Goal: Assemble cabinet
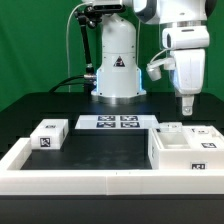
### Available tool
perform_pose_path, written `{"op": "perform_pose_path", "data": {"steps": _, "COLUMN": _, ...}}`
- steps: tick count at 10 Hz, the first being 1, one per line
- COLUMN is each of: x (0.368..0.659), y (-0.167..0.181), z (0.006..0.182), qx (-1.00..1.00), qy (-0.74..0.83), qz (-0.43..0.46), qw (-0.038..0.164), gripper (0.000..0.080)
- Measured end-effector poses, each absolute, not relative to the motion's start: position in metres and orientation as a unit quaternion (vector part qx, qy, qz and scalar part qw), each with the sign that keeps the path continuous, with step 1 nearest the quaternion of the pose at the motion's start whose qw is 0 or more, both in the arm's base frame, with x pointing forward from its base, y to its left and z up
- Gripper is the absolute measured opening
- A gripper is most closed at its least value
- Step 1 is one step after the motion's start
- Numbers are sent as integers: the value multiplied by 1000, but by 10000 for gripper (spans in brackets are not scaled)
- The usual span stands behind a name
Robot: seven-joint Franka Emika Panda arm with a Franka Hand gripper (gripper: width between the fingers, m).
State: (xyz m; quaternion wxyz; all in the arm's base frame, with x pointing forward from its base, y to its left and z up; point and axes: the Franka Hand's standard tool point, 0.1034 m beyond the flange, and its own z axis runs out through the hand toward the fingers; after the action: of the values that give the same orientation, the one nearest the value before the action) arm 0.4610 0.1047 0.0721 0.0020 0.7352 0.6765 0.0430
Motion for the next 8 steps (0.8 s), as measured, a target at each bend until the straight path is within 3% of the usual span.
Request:
{"op": "perform_pose_path", "data": {"steps": 4, "x": 459, "y": 104, "z": 69, "qx": 736, "qy": 676, "qz": 41, "qw": 0, "gripper": 796}}
{"op": "perform_pose_path", "data": {"steps": 8, "x": 433, "y": 96, "z": 49, "qx": 731, "qy": 681, "qz": 33, "qw": -13, "gripper": 796}}
